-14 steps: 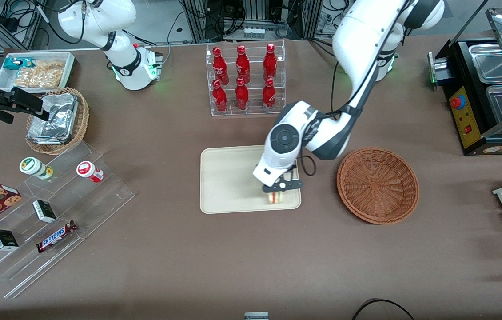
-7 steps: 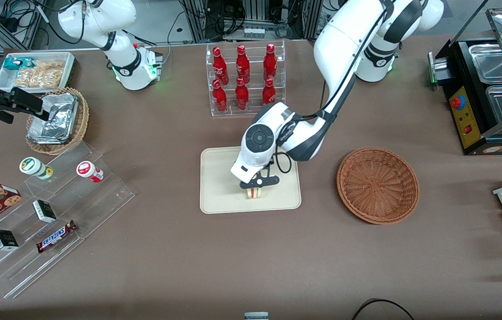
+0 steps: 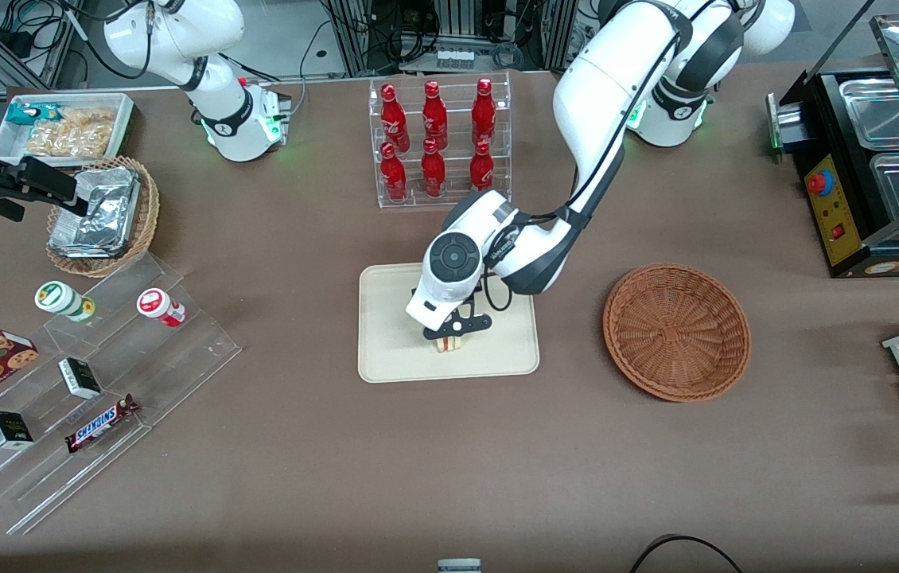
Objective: Place sandwich from basket to tray
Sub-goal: 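Lower the sandwich onto the tray and open the left gripper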
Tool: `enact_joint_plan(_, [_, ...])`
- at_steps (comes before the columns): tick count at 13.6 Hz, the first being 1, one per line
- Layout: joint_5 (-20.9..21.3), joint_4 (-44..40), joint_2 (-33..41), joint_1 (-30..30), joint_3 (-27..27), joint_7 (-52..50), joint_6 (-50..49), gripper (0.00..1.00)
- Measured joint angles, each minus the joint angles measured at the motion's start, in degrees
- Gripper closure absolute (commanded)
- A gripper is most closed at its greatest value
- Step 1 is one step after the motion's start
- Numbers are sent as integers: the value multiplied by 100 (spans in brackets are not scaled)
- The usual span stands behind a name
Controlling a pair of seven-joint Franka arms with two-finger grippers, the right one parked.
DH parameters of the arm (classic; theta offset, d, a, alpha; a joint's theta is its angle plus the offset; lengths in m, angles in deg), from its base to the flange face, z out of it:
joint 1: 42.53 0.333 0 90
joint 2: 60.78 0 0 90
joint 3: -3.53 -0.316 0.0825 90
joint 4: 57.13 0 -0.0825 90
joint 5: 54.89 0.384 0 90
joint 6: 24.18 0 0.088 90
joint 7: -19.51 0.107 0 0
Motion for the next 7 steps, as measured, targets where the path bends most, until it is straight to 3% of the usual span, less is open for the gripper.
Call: enact_joint_plan(7, [10,-239,719,183,-115,-111,-859,0])
